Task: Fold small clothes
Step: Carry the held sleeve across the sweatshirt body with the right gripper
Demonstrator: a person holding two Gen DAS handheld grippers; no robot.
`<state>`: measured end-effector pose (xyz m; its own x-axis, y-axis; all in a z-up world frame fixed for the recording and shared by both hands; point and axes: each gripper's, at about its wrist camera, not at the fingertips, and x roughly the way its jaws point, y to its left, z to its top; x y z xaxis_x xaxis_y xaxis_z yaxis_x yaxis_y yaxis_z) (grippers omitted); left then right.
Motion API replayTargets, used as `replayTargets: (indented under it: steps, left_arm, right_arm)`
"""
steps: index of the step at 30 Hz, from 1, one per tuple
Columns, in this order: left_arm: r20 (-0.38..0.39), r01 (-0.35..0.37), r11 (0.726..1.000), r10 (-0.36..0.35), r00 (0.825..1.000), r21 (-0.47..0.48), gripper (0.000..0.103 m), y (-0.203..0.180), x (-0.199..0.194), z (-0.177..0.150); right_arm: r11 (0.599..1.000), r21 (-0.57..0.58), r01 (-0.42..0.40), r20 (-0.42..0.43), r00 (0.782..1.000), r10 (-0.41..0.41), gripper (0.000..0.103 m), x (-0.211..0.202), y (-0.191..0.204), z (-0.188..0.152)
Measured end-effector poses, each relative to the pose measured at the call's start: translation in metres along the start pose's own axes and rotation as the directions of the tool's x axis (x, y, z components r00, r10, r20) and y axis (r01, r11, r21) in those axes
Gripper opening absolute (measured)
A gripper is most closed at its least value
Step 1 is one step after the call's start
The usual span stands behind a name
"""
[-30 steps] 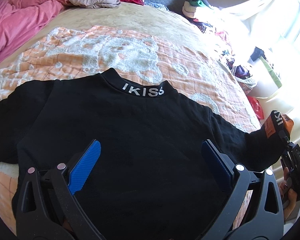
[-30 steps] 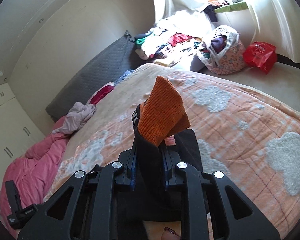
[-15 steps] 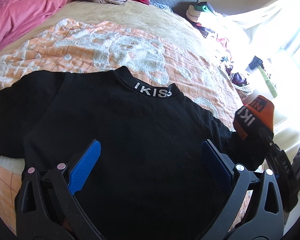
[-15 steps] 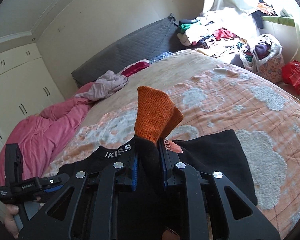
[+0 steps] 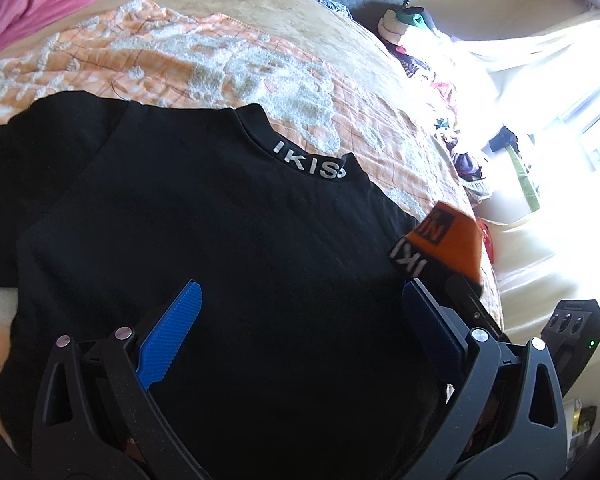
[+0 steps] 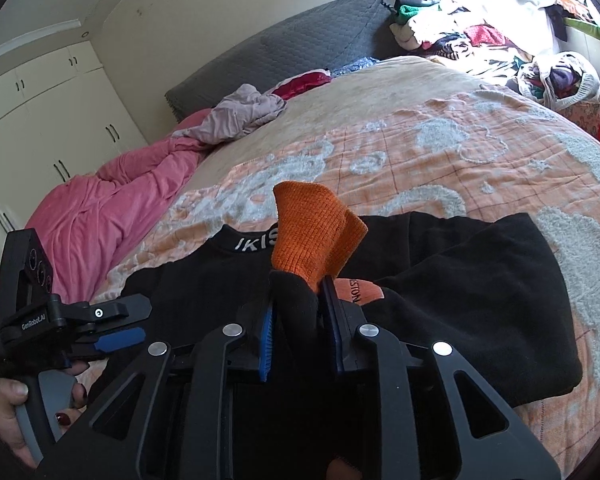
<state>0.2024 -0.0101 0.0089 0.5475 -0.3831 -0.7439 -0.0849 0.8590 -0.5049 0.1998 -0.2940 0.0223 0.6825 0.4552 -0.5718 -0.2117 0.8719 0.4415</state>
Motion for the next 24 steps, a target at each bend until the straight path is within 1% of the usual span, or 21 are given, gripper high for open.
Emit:
replayTargets:
  steps: [1,3,5,7,8,10,12,13,15,17,20,21,22,23,24]
  left_arm:
    - [-0.007,0.015,1.000,-0.015,1.000,-0.011,0.095,0.000,0.002,-0.001]
    - [-0.021,0.048,0.998,-0.049,0.999,-0.031,0.094,0.000,0.008,-0.003]
    - [-0.033,0.063,0.997,-0.064,0.997,-0.035,0.094,-0.002,0.013,-0.006]
    - [-0.048,0.075,0.997,-0.076,0.996,-0.029,0.092,-0.006,0.018,-0.009]
    - [-0.057,0.080,0.996,-0.082,0.995,-0.028,0.089,-0.007,0.021,-0.010]
    - [-0.089,0.100,0.995,-0.101,0.991,-0.024,0.077,-0.012,0.030,-0.015]
    - [-0.119,0.105,0.994,-0.106,0.987,-0.014,0.067,-0.017,0.039,-0.021]
    - [-0.135,0.108,0.994,-0.108,0.985,-0.007,0.064,-0.020,0.044,-0.024]
    - [-0.157,0.111,0.994,-0.109,0.981,0.002,0.060,-0.026,0.052,-0.029]
    - [-0.174,0.112,0.994,-0.109,0.979,0.006,0.060,-0.032,0.061,-0.034]
    - [-0.178,0.102,0.994,-0.095,0.979,0.029,0.059,-0.043,0.069,-0.038]
    - [-0.177,0.096,0.995,-0.088,0.980,0.035,0.052,-0.045,0.071,-0.039]
    - [-0.179,0.088,0.995,-0.079,0.981,0.043,0.040,-0.049,0.074,-0.039]
    - [-0.185,0.078,0.996,-0.067,0.980,0.052,0.033,-0.052,0.077,-0.039]
    - [-0.187,0.070,0.996,-0.058,0.981,0.056,0.022,-0.053,0.080,-0.039]
  right_arm:
    - [1.000,0.007,-0.016,-0.006,1.000,0.016,0.032,0.000,0.000,0.000]
    - [0.999,0.017,-0.043,-0.017,0.999,0.044,0.032,0.000,0.000,-0.001]
    - [0.999,0.015,-0.049,-0.018,0.999,0.049,0.033,-0.002,0.000,-0.003]
    - [0.999,0.022,-0.040,-0.009,0.999,0.040,0.034,-0.006,-0.003,-0.003]
    - [0.999,0.030,-0.034,-0.005,0.999,0.034,0.034,-0.008,-0.005,-0.002]
    - [0.998,0.052,-0.021,0.004,1.000,0.021,0.035,-0.012,-0.012,-0.001]
    - [0.997,0.070,-0.011,0.016,1.000,0.009,0.035,-0.017,-0.020,-0.001]
    - [0.997,0.080,-0.002,0.021,1.000,0.000,0.036,-0.020,-0.024,0.000]
    - [0.996,0.093,0.012,0.034,0.999,-0.015,0.037,-0.026,-0.031,0.000]
    - [0.994,0.105,0.030,0.047,0.998,-0.035,0.038,-0.034,-0.037,0.000]
    - [0.991,0.121,0.057,0.065,0.996,-0.065,0.039,-0.042,-0.046,0.000]
    - [0.990,0.126,0.066,0.069,0.995,-0.075,0.039,-0.044,-0.049,0.000]
    - [0.989,0.131,0.071,0.072,0.994,-0.081,0.039,-0.045,-0.051,0.001]
    - [0.988,0.138,0.073,0.076,0.994,-0.084,0.039,-0.047,-0.054,0.002]
    - [0.986,0.145,0.078,0.078,0.993,-0.090,0.039,-0.048,-0.055,0.002]
